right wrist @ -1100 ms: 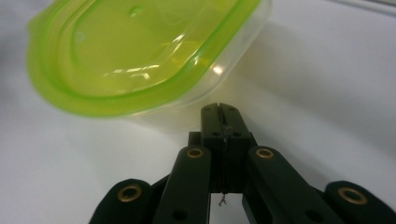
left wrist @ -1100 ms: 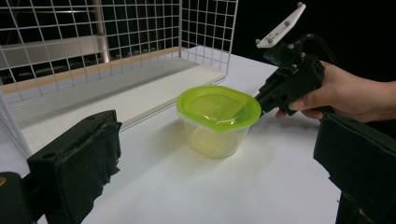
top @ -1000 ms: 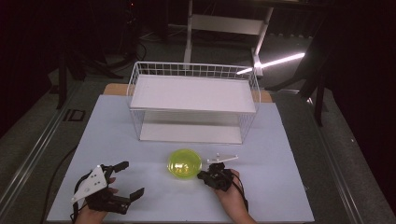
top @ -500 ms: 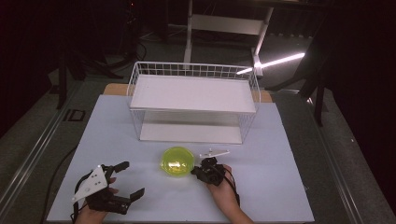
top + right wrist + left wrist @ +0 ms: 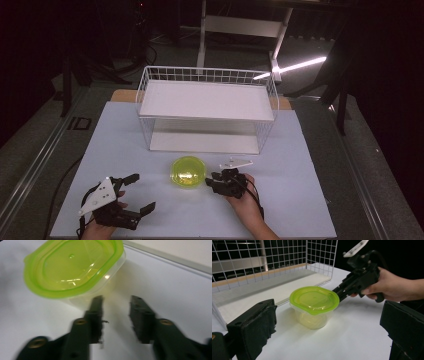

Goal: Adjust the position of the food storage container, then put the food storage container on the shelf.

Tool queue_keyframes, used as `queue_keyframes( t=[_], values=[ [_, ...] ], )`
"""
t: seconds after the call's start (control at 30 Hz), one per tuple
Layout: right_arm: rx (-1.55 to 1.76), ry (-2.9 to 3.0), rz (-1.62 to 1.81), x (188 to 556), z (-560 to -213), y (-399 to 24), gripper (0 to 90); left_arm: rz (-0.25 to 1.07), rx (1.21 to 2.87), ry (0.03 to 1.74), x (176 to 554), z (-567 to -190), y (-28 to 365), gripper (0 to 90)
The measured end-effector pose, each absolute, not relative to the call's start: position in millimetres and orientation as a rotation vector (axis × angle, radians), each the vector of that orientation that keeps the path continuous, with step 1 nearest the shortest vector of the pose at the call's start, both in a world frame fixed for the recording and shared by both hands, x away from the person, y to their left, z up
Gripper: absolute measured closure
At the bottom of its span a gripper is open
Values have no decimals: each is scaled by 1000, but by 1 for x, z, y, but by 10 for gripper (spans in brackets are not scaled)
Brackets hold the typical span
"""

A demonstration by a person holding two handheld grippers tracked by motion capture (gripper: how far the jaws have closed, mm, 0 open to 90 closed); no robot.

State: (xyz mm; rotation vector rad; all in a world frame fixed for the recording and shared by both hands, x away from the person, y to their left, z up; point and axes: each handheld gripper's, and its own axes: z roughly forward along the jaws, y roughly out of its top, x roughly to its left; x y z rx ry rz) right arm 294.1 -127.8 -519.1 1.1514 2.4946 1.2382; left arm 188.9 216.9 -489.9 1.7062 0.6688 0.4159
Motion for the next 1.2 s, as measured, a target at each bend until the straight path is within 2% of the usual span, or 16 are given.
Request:
queue_keyframes(
  t=[0.07,0.13,0.2,0.23,0.37,0.43,0.5,0.57,0.73,1.03,1.2],
  values=[
    [1132,2480,1248,290,-515,-131,505,417,1714,680,190,-489,216,15],
    [1106,2468,1273,284,-508,-135,402,419,1723,683,190,-488,215,16],
    [1101,2460,1285,282,-506,-135,370,454,1752,678,191,-483,213,16],
    [1077,2468,1322,276,-500,-136,297,471,1769,677,192,-481,211,16],
    [1027,2493,1388,272,-491,-137,198,468,1765,655,195,-472,207,16],
    [1020,2487,1404,271,-487,-137,195,458,1767,650,197,-467,206,16],
    [988,2492,1426,272,-483,-136,154,437,1780,651,200,-464,204,16],
    [974,2472,1438,274,-479,-135,155,418,1770,672,204,-462,204,69],
    [899,2468,1433,282,-473,-130,176,310,1755,761,217,-458,202,24],
    [975,2426,1407,303,-470,-118,143,314,1860,837,242,-462,178,24],
    [1098,2407,1426,311,-476,-113,150,241,1834,907,259,-470,173,26]
  ],
)
